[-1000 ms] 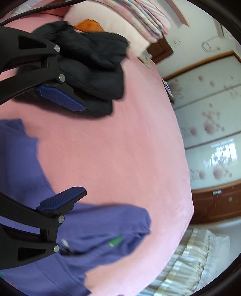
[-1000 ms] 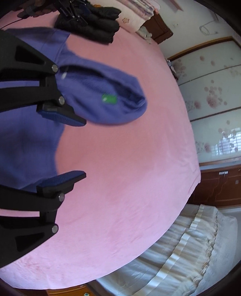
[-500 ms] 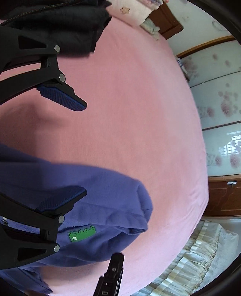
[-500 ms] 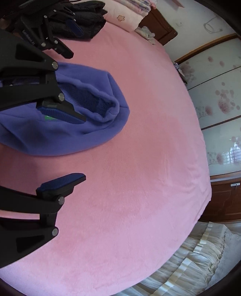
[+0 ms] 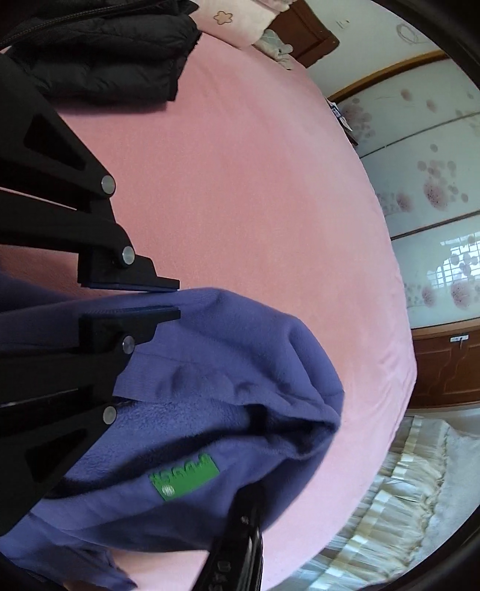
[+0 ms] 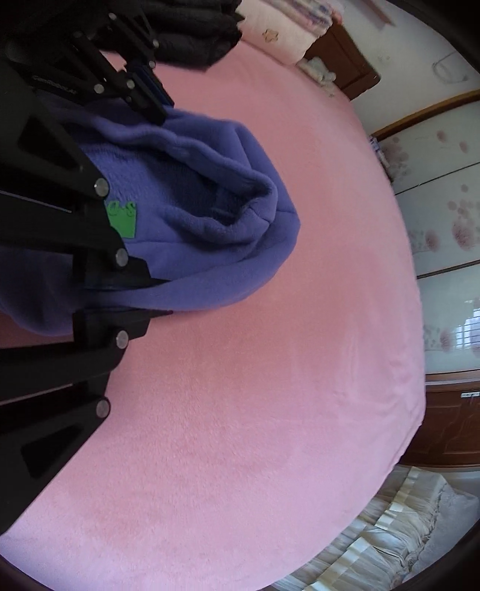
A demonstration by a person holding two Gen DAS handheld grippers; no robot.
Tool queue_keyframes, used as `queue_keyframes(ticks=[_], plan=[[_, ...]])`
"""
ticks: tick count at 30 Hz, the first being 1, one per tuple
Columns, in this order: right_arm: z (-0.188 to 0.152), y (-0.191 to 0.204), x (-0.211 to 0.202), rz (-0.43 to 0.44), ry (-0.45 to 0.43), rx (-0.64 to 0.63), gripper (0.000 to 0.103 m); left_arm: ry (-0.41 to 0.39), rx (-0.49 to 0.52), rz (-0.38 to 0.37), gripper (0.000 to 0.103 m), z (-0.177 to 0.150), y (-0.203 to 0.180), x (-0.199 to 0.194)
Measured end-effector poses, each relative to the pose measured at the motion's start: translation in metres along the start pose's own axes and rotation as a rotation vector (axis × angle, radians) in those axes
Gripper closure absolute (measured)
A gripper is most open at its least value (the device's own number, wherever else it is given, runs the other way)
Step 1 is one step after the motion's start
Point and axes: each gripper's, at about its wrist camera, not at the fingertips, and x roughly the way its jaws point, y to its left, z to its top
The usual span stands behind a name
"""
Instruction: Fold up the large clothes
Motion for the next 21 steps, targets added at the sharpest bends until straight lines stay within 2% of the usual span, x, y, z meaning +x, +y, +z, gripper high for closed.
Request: queue_keyframes(ticks=[5,9,10,12,14,17,18,21], plan=[[-0.010,0.001,-0.084,0.108,-0.130,-0.013,0.098,-0.035,-0.052,0.043,0.098,-0.016,0.035,-0.056],[-0.036,0.024,-0.149,0.183,-0.197,-0.096,0.098,-0.033,-0.125,-0.003,0.097,-0.046,0.058,-0.108],[-0.049,0.035,-0.170,0.206,-0.218,-0.145,0.098,-0.030,-0.138,-0.018,0.097,-0.053,0.061,-0.120],[-0.068,0.060,-0.195,0.198,-0.253,-0.254,0.098,-0.028,-0.174,-0.055,0.097,-0.076,0.070,-0.146],[-0.101,0.087,-0.222,0.204,-0.281,-0.418,0.098,-0.020,-0.218,-0.110,0.097,-0.102,0.075,-0.169],[-0.168,0.125,-0.244,0.124,-0.317,-0.730,0.097,0.002,-0.268,-0.194,0.097,-0.146,0.086,-0.195],[-0.198,0.136,-0.244,0.082,-0.305,-0.843,0.097,0.011,-0.276,-0.212,0.097,-0.162,0.088,-0.202],[-0.260,0.141,-0.230,0.014,-0.220,-0.990,0.094,0.060,-0.305,-0.246,0.097,-0.215,0.093,-0.212]])
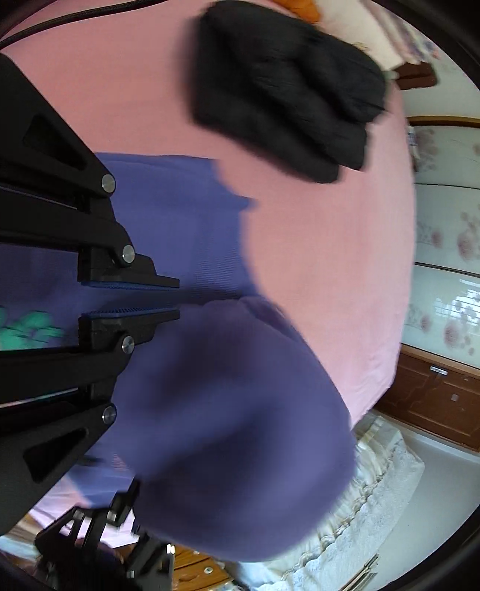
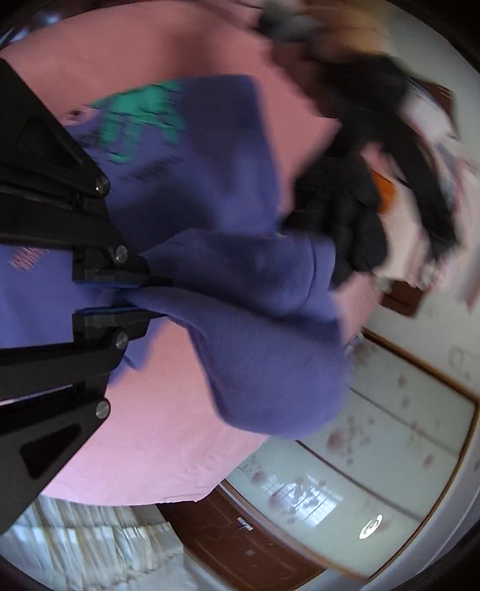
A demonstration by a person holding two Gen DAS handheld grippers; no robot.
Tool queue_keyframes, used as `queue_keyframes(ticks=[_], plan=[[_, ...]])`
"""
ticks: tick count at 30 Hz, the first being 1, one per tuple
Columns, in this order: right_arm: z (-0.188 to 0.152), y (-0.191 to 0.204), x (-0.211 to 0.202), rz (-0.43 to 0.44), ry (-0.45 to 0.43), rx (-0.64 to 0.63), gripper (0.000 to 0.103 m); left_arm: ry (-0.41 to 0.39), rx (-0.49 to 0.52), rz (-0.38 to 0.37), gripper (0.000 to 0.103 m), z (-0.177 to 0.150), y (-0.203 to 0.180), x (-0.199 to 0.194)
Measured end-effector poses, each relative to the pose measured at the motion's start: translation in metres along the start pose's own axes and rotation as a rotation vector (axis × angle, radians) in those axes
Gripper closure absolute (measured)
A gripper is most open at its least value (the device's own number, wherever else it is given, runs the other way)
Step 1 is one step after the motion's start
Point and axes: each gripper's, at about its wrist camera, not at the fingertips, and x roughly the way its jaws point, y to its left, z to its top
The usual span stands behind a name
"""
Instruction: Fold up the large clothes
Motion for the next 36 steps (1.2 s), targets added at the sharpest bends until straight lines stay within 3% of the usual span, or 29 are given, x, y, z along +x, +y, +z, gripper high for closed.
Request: queue_keyframes(ticks=[3,7,11,12,15,20,23,29,36], plan=[[-0.039,0.033,0.001,0.015,0.088,0.061,0.086,0.025,-0.034,-0.025,0.097,-0.036,0.005,-0.004],[-0.066,0.047,-0.021,0.018,0.081,0.272,0.074,0.060,-0.101,-0.078,0.096,-0.081,0.021,-0.013],[-0.077,0.047,-0.039,0.077,0.079,0.519,0.051,0.055,-0.111,-0.106,0.094,-0.091,0.023,-0.022],[-0.077,0.048,-0.042,0.099,0.074,0.590,0.050,0.056,-0.093,-0.114,0.093,-0.094,0.019,-0.026],[-0.078,0.046,-0.042,0.186,0.056,0.756,0.050,0.059,-0.029,-0.184,0.082,-0.081,-0.004,-0.043],[-0.076,0.047,-0.013,0.290,0.041,0.979,0.051,0.112,-0.071,-0.288,0.043,-0.049,-0.022,-0.056],[-0.075,0.053,0.005,0.326,0.042,1.045,0.061,0.192,-0.154,-0.345,0.042,-0.035,-0.024,-0.043],[-0.076,0.069,0.016,0.361,0.024,1.075,0.070,0.288,-0.289,-0.361,0.041,-0.023,-0.031,-0.013],[-0.077,0.074,0.017,0.376,0.019,1.073,0.087,0.335,-0.321,-0.334,0.034,-0.009,-0.047,-0.005]])
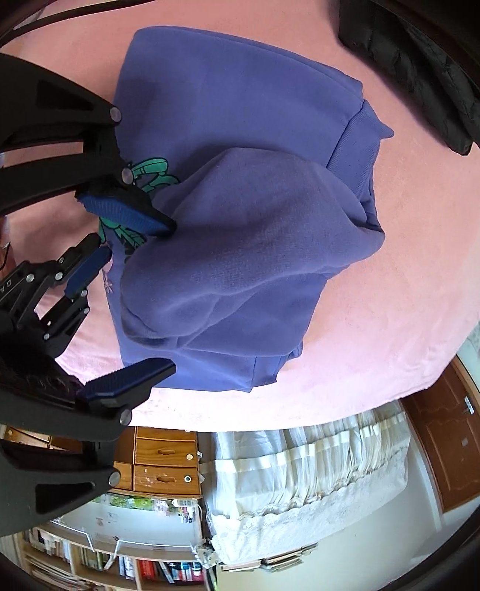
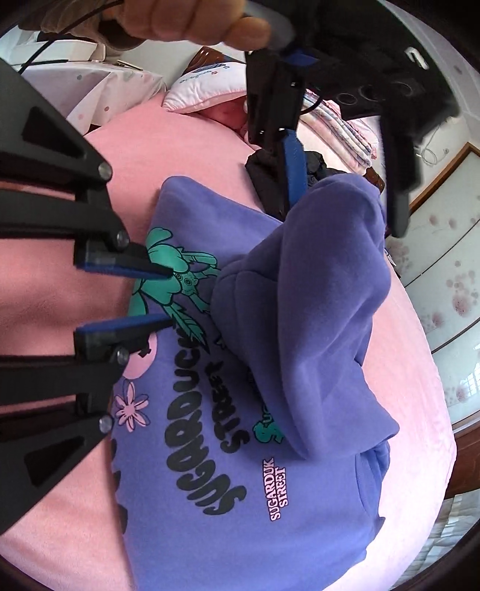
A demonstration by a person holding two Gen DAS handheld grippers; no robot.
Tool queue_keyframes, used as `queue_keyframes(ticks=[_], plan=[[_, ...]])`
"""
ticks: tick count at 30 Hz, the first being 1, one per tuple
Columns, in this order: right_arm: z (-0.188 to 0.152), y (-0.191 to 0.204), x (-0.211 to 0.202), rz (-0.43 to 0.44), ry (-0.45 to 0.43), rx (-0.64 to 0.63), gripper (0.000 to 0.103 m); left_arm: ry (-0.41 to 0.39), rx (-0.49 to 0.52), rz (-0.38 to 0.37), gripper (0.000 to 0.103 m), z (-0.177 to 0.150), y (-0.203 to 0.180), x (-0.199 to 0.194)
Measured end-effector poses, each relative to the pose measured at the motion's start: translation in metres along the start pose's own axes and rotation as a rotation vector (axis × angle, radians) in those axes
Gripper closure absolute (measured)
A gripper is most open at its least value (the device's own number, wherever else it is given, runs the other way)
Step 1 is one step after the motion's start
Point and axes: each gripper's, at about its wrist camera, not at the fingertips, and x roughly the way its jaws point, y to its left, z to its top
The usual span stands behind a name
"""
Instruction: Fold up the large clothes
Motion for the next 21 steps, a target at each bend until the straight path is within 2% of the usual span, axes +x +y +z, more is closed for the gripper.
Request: queue_keyframes(ticks=[2,4,6,7,11,16,18,21], plan=[[0.002,0.001,0.000,0.004,0.000,0.010,0.092,0.016,0.006,0.056,0.034,0.001,-0.005,0.003],[0.004,0.000,0.001,0.019,-0.002,0.030,0.092,0.033,-0.005,0.079,0.036,0.001,-0.005,0.009],[0.006,-0.001,0.002,0.031,-0.008,0.050,0.092,0.035,-0.001,0.113,0.057,0.000,-0.005,0.013],[0.009,-0.002,0.003,0.041,-0.007,0.064,0.092,0.031,0.007,0.121,0.078,0.000,-0.006,0.014],[0.014,-0.002,0.015,0.090,-0.013,0.129,0.093,-0.013,0.002,0.071,0.083,-0.002,-0.004,0.007],[0.024,-0.010,0.042,0.131,-0.010,0.229,0.097,-0.039,0.033,0.036,0.084,-0.006,-0.001,-0.006],[0.030,-0.017,0.047,0.126,-0.032,0.259,0.099,-0.035,0.059,0.015,0.085,-0.010,0.003,-0.009],[0.047,-0.033,0.045,0.072,-0.108,0.282,0.101,-0.020,0.130,-0.005,0.085,-0.017,0.001,-0.005]])
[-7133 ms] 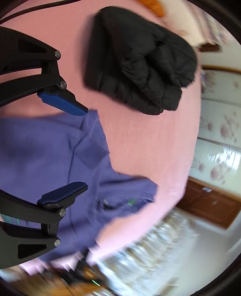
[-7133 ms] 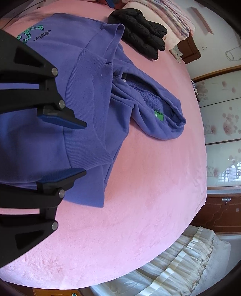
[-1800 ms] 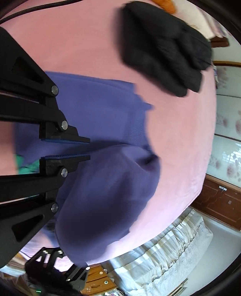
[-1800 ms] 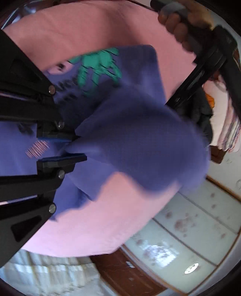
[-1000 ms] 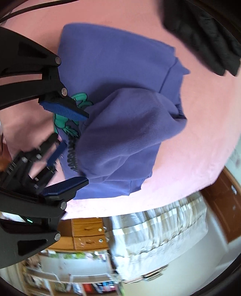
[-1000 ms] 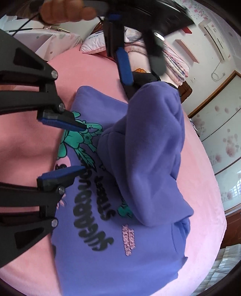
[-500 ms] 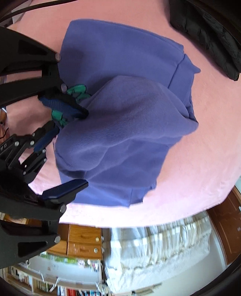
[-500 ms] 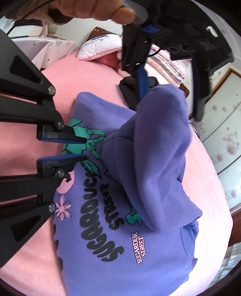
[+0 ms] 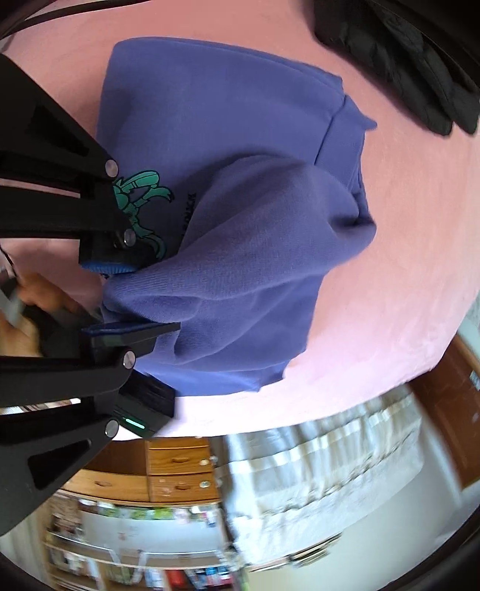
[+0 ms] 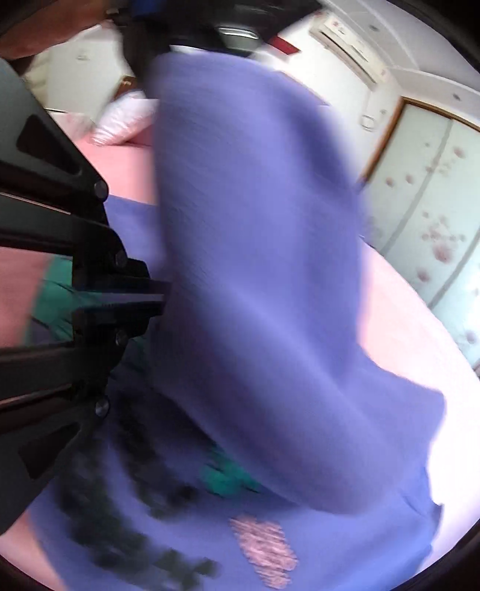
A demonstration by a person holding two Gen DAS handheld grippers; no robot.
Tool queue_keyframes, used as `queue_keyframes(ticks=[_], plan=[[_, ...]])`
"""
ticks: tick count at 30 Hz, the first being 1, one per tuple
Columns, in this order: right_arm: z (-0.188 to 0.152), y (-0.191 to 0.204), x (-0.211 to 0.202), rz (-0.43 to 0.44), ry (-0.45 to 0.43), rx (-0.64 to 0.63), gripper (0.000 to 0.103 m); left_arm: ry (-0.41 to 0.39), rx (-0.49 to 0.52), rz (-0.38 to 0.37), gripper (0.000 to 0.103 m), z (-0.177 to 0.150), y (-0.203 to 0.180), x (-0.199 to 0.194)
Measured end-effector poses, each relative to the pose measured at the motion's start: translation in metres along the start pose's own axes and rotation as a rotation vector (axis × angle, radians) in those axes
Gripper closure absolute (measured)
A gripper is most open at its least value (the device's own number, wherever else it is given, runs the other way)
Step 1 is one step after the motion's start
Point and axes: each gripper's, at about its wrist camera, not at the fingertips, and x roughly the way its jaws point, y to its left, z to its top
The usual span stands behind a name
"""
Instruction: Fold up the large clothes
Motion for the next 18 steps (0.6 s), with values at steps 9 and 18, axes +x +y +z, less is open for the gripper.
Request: queue_keyframes(ticks=[9,18], plan=[[0.055,-0.002,-0.014,0.019,-0.125,-0.112,0.103,-0.054,0.045,-0.118,0.085,-0.014,0.010,0.008],[0.022,-0.048,-0.061,-0.204,0.081,-0.172,0.099,0.032,-0.166,-0.138,0.085,-0.066,0.076,0.075]])
